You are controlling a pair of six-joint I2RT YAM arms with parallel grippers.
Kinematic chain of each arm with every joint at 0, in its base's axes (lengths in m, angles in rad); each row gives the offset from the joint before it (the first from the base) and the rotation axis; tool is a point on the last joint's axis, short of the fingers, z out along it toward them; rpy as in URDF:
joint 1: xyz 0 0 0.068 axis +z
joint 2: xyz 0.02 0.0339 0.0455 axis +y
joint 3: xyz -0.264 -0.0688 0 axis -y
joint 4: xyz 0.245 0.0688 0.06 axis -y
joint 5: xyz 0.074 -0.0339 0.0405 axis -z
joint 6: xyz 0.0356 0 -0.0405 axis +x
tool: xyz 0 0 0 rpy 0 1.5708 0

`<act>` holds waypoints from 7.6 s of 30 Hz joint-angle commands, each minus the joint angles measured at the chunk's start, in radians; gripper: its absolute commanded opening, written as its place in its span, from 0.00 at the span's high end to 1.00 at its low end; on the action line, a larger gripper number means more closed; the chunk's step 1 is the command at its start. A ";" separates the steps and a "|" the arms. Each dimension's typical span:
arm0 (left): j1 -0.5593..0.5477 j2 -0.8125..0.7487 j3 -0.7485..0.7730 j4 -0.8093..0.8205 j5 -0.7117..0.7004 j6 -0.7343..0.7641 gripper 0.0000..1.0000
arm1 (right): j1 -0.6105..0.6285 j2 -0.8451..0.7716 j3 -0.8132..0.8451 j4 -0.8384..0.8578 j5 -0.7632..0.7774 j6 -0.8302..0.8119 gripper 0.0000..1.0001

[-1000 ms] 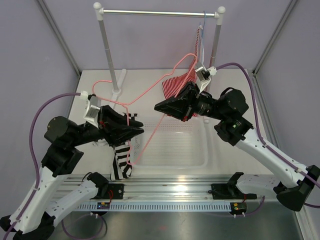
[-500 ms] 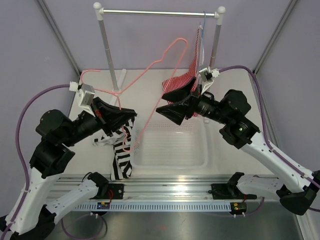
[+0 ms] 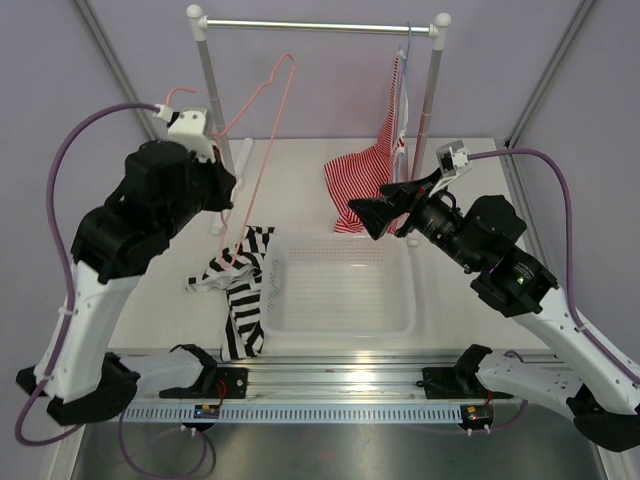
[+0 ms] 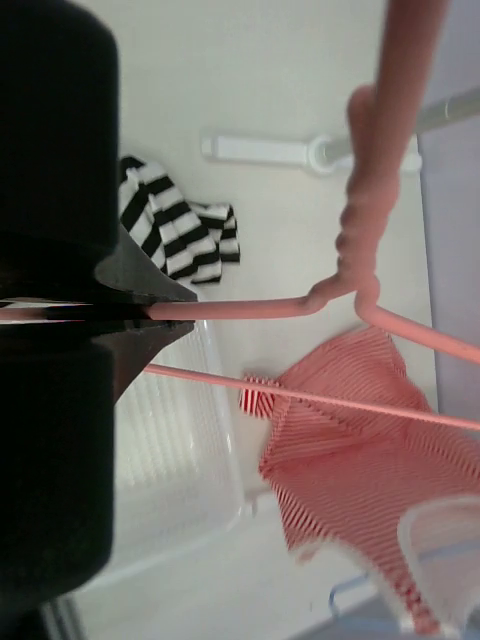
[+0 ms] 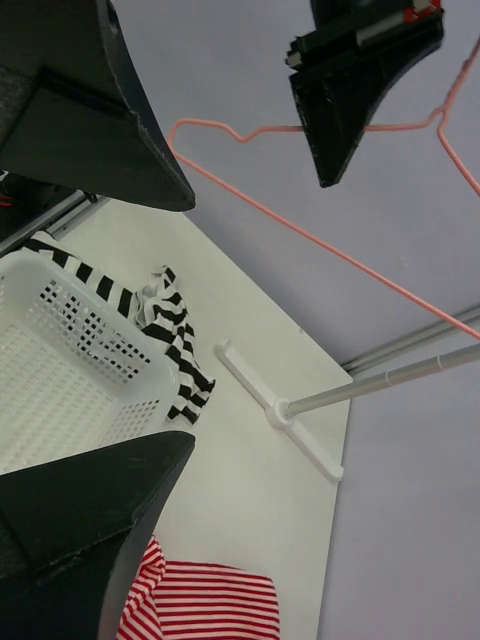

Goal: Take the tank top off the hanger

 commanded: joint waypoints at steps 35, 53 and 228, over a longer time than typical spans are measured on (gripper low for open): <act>0.004 -0.187 -0.319 0.011 0.356 0.107 1.00 | 0.038 0.308 0.385 -0.229 -0.391 -0.696 0.01; 0.004 -0.288 -0.476 0.061 0.681 0.149 1.00 | 0.210 0.492 0.408 -0.215 -0.275 -1.108 0.10; 0.180 -0.188 -0.836 0.120 -0.225 -0.725 0.01 | 0.244 -0.379 -0.148 -0.286 0.419 -0.190 0.00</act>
